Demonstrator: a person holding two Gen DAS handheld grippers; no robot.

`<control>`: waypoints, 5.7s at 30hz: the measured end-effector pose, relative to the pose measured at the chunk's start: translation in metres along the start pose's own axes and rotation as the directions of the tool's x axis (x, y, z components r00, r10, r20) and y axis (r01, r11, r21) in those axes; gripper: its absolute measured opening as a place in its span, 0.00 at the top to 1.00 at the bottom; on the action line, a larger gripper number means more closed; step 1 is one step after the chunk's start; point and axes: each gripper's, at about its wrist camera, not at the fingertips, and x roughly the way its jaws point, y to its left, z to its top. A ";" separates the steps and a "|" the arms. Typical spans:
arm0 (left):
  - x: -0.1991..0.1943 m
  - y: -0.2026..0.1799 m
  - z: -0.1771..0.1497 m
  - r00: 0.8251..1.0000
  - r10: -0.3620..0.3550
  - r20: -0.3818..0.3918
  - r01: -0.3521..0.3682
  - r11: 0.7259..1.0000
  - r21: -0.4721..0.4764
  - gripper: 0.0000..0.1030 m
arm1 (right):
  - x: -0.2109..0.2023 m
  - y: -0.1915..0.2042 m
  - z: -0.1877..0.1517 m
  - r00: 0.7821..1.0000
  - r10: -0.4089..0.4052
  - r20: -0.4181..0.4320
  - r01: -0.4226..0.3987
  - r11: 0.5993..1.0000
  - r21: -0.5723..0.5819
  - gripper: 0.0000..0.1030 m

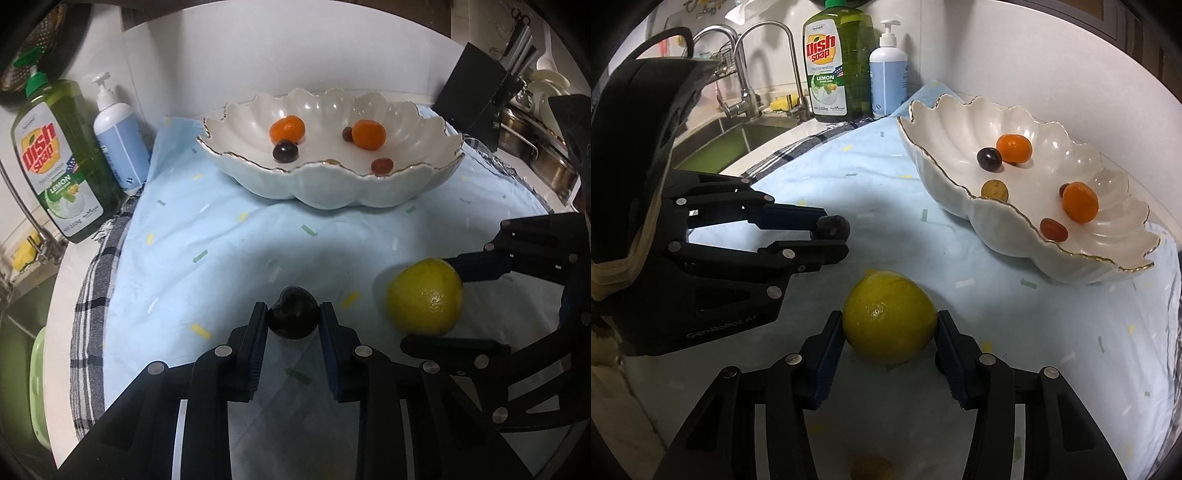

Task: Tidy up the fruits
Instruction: 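Grasp the yellow-green citrus with the right tool while the left tool grasps the dark plum, then carry the citrus and plum over the white bowl with both tools, then open both tools to release the citrus and plum into the bowl, then withdraw both tools from the bowl toward the remaining fruits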

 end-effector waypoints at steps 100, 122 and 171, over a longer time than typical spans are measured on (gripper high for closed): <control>0.073 -0.035 0.185 1.000 -0.013 0.028 0.014 0.998 -0.056 0.72 | -0.016 -0.192 0.086 0.958 -0.284 0.048 0.255 0.912 0.321 0.51; 0.049 -0.019 0.184 0.994 0.101 0.040 -0.098 0.992 -0.073 0.33 | -0.027 -0.189 0.074 0.937 -0.348 0.043 0.316 0.891 0.327 0.34; -0.141 -0.014 0.098 0.940 -0.015 0.341 -0.014 0.997 0.081 0.05 | -0.196 -0.001 0.018 0.733 -0.624 0.272 0.458 0.748 0.480 0.29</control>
